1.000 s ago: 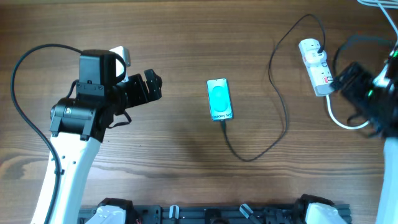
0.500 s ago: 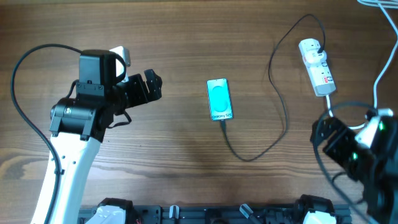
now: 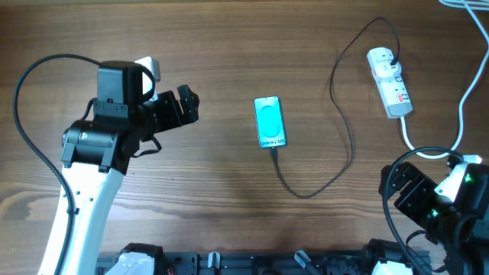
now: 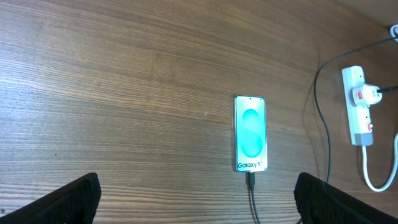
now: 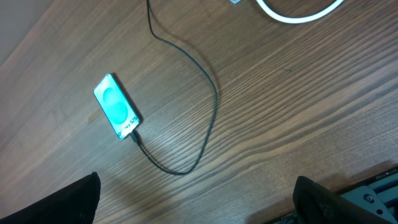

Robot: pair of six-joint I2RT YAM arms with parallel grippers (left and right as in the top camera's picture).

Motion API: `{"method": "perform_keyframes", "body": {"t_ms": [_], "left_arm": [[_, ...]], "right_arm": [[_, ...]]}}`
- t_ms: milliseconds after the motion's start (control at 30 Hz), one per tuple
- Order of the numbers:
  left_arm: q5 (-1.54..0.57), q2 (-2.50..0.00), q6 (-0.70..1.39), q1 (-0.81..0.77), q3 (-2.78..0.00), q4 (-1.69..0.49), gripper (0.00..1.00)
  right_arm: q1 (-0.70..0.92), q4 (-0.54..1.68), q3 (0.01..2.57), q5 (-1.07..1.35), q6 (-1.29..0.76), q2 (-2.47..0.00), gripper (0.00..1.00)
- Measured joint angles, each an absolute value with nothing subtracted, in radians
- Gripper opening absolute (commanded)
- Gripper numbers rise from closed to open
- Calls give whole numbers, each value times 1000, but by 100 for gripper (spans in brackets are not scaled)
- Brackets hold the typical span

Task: Plug charger to phone and switch on socket
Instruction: 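Lift the right gripper up and away from the power strip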

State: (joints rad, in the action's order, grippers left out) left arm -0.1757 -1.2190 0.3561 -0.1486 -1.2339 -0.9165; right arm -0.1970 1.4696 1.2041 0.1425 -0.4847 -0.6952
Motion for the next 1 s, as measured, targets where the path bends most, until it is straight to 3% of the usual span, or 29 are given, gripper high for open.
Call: {"method": "perform_keyframes", "body": {"t_ms": [1000], "left_arm": [[-176, -1219, 356, -149, -1234, -916, 100]], "right_arm": [[-197, 1469, 1205, 132, -484, -694, 100]]}}
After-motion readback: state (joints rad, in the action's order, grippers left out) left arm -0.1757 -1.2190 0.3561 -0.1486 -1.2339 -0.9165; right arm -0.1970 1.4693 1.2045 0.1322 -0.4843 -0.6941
